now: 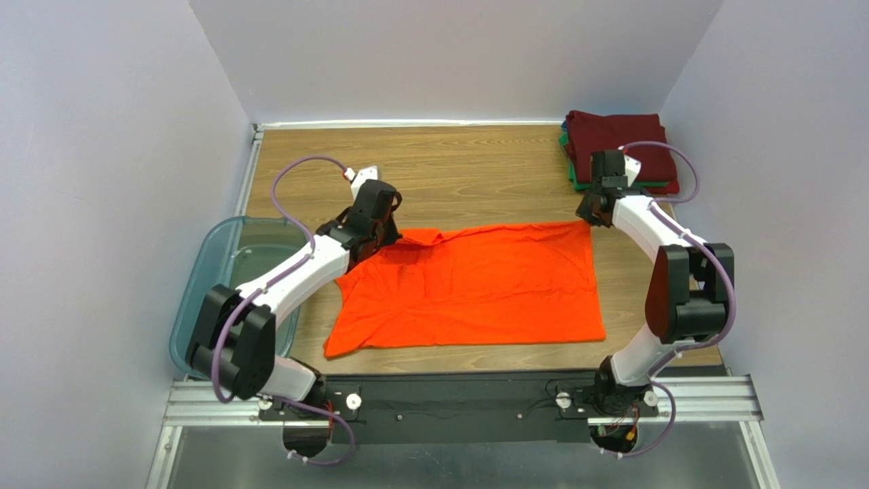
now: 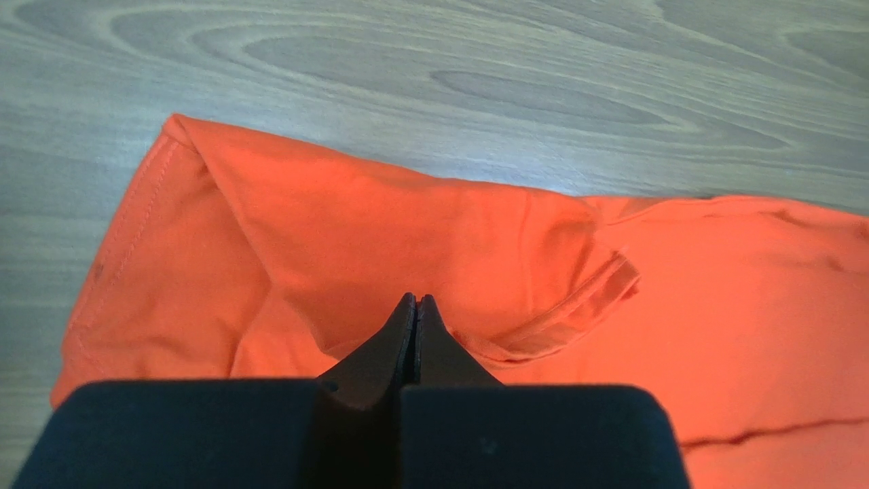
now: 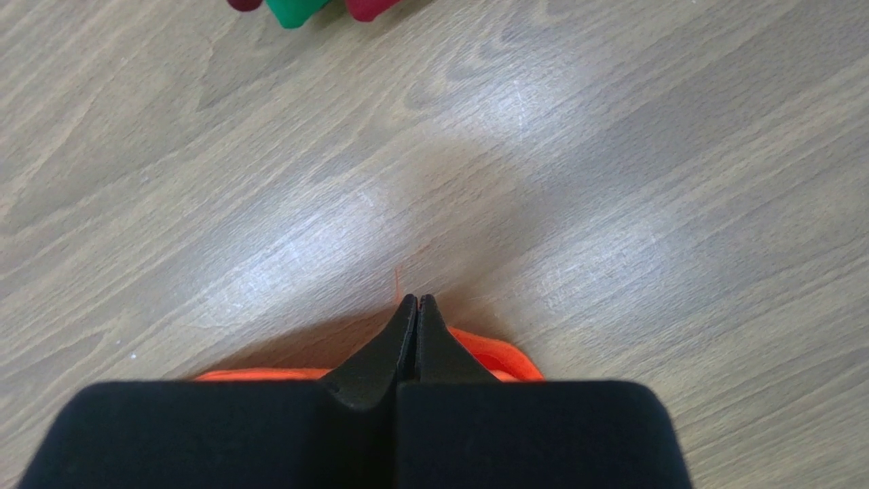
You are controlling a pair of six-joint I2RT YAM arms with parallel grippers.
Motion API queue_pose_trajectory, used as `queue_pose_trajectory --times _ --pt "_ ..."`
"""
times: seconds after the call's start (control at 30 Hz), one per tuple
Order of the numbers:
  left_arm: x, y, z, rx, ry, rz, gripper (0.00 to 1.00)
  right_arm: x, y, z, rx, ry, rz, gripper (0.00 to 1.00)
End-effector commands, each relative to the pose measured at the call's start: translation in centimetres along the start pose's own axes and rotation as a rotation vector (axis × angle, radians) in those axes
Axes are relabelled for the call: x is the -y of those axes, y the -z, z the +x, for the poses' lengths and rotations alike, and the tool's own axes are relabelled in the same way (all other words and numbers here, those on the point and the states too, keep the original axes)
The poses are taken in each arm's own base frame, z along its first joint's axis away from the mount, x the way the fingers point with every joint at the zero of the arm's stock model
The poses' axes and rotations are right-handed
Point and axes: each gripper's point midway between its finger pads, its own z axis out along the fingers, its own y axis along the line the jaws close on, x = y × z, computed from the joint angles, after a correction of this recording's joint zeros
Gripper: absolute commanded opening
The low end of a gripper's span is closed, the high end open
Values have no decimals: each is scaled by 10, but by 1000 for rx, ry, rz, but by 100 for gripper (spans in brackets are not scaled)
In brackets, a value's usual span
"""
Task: Fold and stack the t-shirts
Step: Fold the tshirt
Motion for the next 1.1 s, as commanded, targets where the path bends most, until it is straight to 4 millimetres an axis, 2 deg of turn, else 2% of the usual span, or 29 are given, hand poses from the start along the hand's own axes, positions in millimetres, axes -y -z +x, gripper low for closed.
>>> queue_pose_trajectory --times 0.0,0.33,0.6,0.77,0.97,1.07 --pt "-3 20 0 34 64 3 0 -3 7 -2 4 20 -37 1" --pt "-8 62 1 75 100 60 0 -3 22 -8 29 32 -73 1" --pt "-14 87 21 48 138 103 0 -1 34 -14 58 43 -84 1" --pt "-30 108 37 28 169 86 0 -2 37 -17 67 47 -93 1" --pt "-37 118 68 -47 242 107 0 -7 37 -15 55 55 -117 1" --pt "-39 124 74 -51 260 121 0 -4 38 -15 59 56 -107 1"
